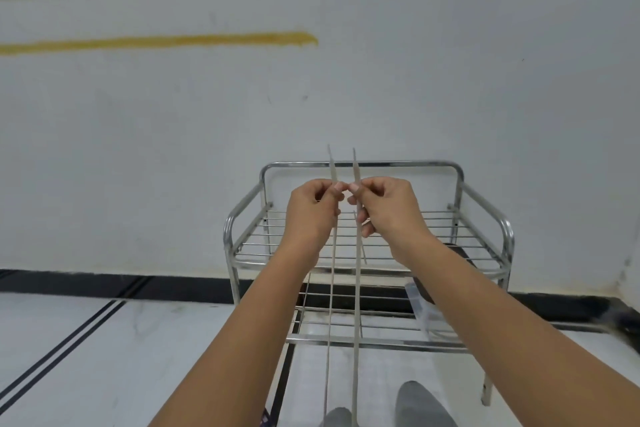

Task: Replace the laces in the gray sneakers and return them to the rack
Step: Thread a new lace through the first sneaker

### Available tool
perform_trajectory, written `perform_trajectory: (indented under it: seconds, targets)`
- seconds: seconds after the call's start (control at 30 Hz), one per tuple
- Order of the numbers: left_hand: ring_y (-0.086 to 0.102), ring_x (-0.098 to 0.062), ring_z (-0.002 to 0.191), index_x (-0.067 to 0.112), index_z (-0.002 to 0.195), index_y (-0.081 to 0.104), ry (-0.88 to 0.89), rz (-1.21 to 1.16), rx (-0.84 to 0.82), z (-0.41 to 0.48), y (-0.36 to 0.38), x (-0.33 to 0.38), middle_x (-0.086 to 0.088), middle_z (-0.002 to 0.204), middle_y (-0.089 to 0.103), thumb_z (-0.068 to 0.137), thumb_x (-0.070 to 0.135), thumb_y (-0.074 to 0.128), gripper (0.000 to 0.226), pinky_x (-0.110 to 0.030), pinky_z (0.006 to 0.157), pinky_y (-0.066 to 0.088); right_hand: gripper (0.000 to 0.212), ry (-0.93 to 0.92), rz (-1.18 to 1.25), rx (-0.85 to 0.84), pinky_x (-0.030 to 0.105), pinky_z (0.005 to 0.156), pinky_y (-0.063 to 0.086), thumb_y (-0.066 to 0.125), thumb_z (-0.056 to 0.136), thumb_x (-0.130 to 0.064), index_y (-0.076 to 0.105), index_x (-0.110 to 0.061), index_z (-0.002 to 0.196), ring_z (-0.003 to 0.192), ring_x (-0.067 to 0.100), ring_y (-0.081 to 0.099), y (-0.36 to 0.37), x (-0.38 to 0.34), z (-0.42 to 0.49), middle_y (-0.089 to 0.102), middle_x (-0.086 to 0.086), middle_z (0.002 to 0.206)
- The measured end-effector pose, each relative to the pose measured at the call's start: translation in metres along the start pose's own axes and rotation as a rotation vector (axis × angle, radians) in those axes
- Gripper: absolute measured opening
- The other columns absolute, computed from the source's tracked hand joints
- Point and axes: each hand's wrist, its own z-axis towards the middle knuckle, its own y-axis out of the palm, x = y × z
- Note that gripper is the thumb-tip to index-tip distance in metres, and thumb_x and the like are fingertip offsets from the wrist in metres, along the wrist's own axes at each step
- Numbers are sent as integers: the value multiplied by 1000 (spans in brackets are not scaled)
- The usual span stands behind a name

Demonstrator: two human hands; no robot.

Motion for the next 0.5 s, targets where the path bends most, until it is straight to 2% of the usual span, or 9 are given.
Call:
perform_trajectory:
  seconds: [0.1,0.23,0.43,0.5]
  targets:
    - [47,-8,57,7,96,66,21,-30,11,6,1,8,0,68,55,93,16,55,15,-11,48,43,13,-37,-6,11,22,40,44,56,94,-16,67,-9,91,47,11,48,-2,-8,6,62,6,77]
    - [47,-8,58,8,100,67,61,-58,1,11,1,18,-2,73,58,91,10,56,14,-13,50,43,14,-95,-19,24,23,41,43,57,93,-16,68,-8,91,43,12,47,-2,-14,12,62,5,72]
    - [52,-7,61,12,98,64,117,-104,37,16,1,28,1,73,63,89,11,60,9,-11,50,44,12,-149,31,57,30,52,53,61,90,-13,70,-8,97,44,14,51,-4,-20,18,62,10,69]
    - [52,-6,64,12,94,66,120,-158,47,15,3,29,5,73,62,89,13,60,8,-11,51,45,13,-172,47,58,29,53,54,61,90,-12,70,-8,98,44,10,51,-5,-22,17,60,10,68]
